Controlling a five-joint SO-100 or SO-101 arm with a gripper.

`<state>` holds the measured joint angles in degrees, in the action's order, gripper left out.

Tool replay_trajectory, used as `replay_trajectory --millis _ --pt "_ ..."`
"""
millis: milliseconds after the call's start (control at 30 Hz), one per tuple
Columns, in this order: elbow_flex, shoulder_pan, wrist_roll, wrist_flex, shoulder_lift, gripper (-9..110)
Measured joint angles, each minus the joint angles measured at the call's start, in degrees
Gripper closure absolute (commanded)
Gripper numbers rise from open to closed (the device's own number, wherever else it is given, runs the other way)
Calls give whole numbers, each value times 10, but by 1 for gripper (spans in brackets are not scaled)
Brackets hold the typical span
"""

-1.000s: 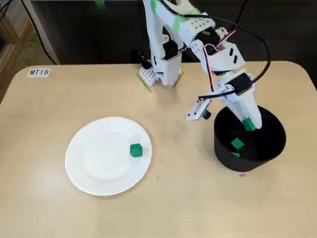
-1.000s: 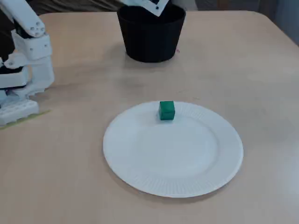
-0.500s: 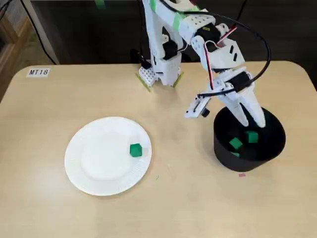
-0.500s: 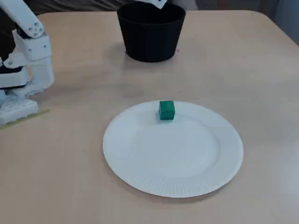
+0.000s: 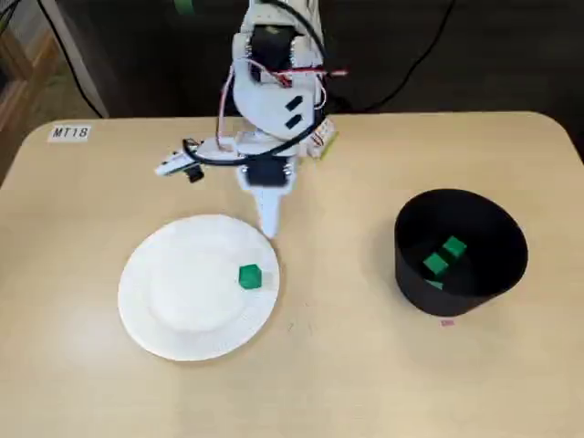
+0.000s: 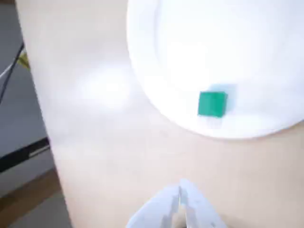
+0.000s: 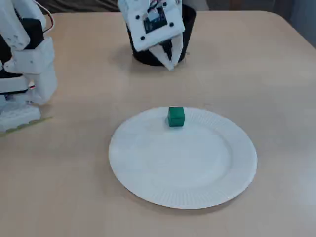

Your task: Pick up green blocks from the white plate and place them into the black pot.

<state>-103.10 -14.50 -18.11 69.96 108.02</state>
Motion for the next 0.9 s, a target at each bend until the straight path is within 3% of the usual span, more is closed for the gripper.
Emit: replay_trajectory --millis 167,400,533,900 --pt "0 -21 -62 -15 -62 104" --pt "1 0 -9 -36 -75 103" --pt "1 19 18 -36 -74 76" --pt "-34 18 28 -41 -69 70"
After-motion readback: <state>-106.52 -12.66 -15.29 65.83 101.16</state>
